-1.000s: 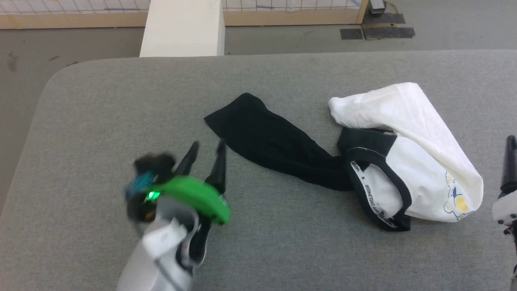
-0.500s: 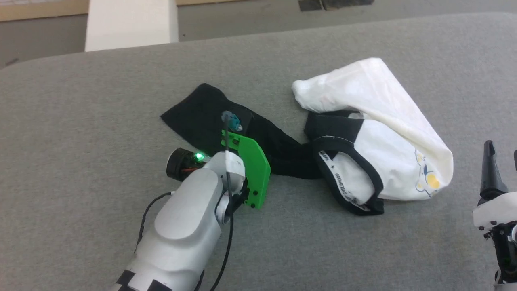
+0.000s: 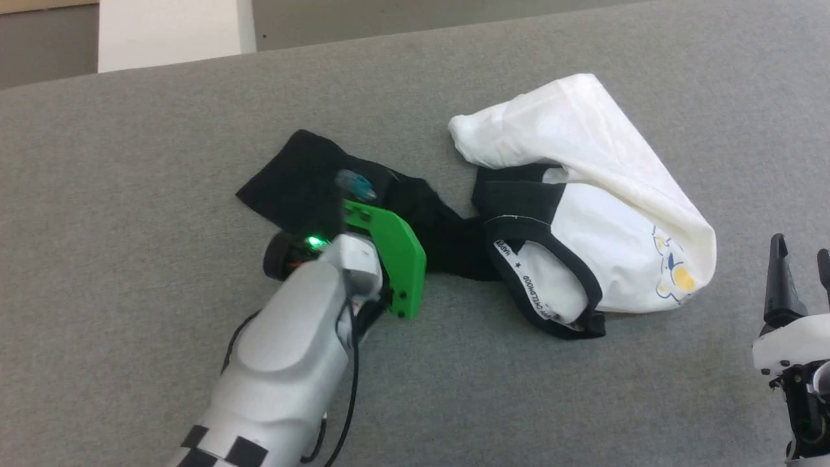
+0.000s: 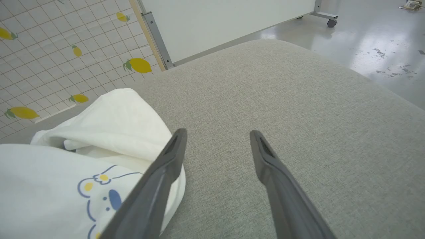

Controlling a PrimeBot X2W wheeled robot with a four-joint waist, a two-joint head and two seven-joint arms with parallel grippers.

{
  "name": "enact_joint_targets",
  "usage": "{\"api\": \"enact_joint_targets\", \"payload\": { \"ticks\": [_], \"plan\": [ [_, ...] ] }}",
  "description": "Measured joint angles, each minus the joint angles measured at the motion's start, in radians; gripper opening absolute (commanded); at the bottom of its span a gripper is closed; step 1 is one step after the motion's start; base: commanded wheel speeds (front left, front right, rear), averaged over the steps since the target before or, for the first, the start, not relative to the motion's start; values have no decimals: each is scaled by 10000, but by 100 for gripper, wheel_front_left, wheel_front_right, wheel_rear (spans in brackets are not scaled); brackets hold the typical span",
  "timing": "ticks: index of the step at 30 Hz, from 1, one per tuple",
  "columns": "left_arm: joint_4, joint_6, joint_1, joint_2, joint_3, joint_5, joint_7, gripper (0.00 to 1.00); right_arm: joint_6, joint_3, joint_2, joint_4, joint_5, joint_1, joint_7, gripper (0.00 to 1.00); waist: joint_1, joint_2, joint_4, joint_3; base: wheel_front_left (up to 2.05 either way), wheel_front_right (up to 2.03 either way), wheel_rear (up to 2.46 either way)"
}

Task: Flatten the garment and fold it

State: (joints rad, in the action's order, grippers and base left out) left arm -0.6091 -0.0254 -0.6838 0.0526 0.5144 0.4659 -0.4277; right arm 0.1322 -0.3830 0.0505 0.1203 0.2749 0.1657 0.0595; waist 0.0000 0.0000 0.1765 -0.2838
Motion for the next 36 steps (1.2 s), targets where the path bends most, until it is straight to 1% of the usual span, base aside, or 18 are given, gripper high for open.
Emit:
{"api": "enact_joint_targets", "payload": {
  "ticks": [3,7,10,13,17,20,23,25,26,27,28,30,31,34,36],
  "plan": [
    [405,251,-12,2,-821,447,974,0,0,0,2,17,-25,0,-27,100,0,0,-191,124,0,0,0],
    [1198,667,-12,199,-2019,1011,2178,0,0,25,0,23,-105,-5,-10,100,0,0,-456,350,0,0,0],
    [1973,1078,268,573,-2972,1402,2909,0,0,33,0,17,-157,-57,96,100,0,0,-726,550,0,0,0],
    [2677,1542,1028,1055,-3816,1659,3302,0,0,23,0,-21,-226,-154,198,100,0,0,-1017,728,0,0,0],
    [3544,2299,2505,1452,-4978,2125,3494,0,0,134,-2,-65,-238,-274,299,100,0,0,-1410,956,0,0,0],
    [3833,2731,3692,1618,-5254,2226,3179,0,0,242,-2,-96,-255,-277,355,100,0,0,-1643,1108,0,0,0],
    [3906,2953,5000,1434,-5179,2512,2644,0,0,374,-6,-98,-255,-283,395,100,0,0,-1858,1262,0,0,0],
    [3931,2987,5484,1208,-5152,2646,2591,0,-2,508,4,-98,-276,-298,470,100,0,0,-1968,1332,0,0,0],
    [4029,2918,5610,1080,-5196,2757,2690,90,0,633,2,-105,-293,-300,510,100,0,0,-2021,1362,0,0,0],
    [4192,2798,5638,980,-5229,2861,2867,100,0,750,0,-125,-307,-301,554,100,0,0,-2072,1383,0,0,0],
    [4355,2686,5625,920,-5256,2936,3039,100,0,867,0,-151,-332,-302,598,100,0,0,-2114,1394,0,0,0],
    [4736,2220,5590,970,-5283,2857,3747,100,0,1166,0,-184,-339,-290,750,100,0,0,-2218,1401,0,0,0],
    [4920,2059,5582,989,-5319,2826,4090,100,0,1283,0,-169,-334,-271,859,100,0,0,-2257,1395,0,0,0],
    [5279,1572,5586,1243,-5252,2134,5394,100,-2,2025,8,42,-278,-50,1402,100,0,0,-2381,1348,0,0,0],
    [5398,1442,5602,1363,-5133,1605,6159,100,-2,2736,15,261,-295,239,1969,100,0,0,-2416,1290,0,0,0]
  ]
}}
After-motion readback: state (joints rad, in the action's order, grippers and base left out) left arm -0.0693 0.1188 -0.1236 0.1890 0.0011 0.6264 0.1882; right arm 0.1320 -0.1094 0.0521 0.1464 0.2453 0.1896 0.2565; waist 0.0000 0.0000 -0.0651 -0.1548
